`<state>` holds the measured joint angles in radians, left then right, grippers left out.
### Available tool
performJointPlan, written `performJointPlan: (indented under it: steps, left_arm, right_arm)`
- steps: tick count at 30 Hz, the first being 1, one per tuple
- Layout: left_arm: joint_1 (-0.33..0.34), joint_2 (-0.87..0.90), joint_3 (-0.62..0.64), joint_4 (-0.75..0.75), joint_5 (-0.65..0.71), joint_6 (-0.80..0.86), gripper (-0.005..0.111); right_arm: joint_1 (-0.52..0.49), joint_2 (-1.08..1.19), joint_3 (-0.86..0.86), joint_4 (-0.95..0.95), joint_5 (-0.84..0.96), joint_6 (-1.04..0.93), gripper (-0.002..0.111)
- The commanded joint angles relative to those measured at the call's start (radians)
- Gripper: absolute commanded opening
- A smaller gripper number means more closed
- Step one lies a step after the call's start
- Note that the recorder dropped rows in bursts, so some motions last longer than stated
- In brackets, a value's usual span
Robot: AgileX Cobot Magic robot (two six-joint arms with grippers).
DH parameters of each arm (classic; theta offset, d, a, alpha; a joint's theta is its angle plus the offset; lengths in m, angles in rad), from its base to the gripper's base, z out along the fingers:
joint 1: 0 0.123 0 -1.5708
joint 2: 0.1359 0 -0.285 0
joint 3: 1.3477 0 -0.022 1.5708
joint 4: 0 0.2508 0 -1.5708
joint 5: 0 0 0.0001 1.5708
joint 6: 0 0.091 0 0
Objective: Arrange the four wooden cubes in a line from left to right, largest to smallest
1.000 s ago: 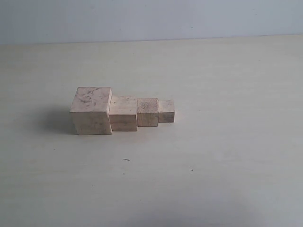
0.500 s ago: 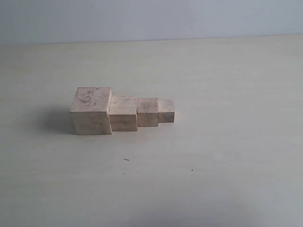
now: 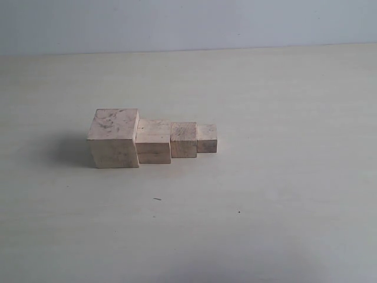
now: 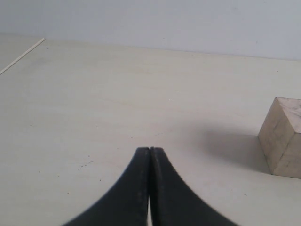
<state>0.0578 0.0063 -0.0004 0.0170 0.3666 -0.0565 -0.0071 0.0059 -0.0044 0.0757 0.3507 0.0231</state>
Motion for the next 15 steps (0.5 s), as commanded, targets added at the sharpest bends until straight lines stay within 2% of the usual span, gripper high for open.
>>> performJointPlan:
  steps: [1,15]
  left_arm:
    - [-0.001,-0.006,0.000,-0.002,-0.010,-0.001,0.000]
    - [-0.001,-0.006,0.000,-0.002,-0.010,-0.001,0.000]
  right_arm:
    - [-0.006,-0.006,0.004,-0.004,-0.003,0.003,0.000]
    - [-0.006,-0.006,0.004,0.001,-0.003,0.004,0.000]
